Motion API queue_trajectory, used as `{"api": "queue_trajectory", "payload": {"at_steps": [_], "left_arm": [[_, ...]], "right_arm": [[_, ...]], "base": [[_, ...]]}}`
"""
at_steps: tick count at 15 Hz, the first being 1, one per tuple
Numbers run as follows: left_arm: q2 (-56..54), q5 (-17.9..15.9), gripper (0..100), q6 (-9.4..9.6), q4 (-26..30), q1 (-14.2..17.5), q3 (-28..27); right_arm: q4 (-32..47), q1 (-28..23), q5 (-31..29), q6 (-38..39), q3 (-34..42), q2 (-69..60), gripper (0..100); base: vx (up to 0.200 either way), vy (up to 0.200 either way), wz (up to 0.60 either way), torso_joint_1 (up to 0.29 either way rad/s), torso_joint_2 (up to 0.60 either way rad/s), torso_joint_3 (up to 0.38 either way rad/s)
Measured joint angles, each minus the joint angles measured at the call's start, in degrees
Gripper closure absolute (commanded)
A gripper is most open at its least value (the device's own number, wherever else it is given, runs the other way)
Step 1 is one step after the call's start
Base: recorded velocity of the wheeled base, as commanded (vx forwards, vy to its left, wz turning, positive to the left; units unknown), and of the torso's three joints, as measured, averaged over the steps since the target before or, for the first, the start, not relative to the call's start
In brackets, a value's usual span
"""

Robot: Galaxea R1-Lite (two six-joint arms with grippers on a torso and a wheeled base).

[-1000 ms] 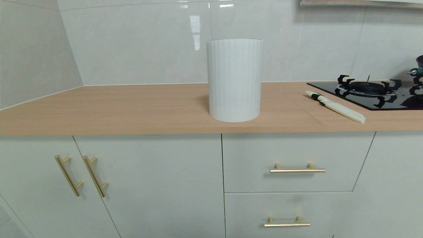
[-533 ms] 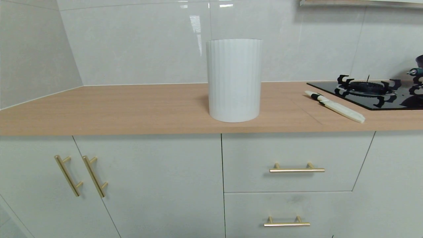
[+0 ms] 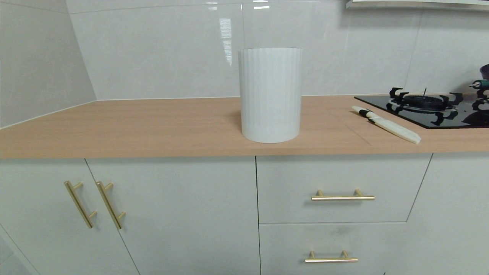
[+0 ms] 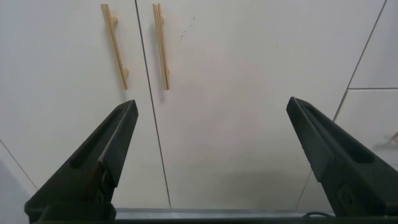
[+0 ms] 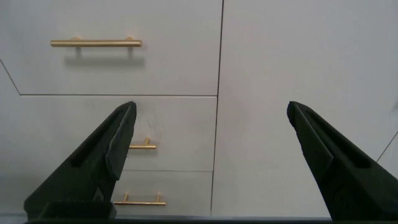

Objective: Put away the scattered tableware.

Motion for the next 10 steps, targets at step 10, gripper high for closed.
{"api": "queue_trajectory", "payload": {"at_steps": [10], "left_arm": [[0.0,0.0,0,0.0,0.0,0.0,0.0]], "right_arm": [[0.0,0.0,0.0,0.0,0.0,0.0,0]], "base": [[0.0,0.0,0.0,0.156,-0.43,-0.286]]}}
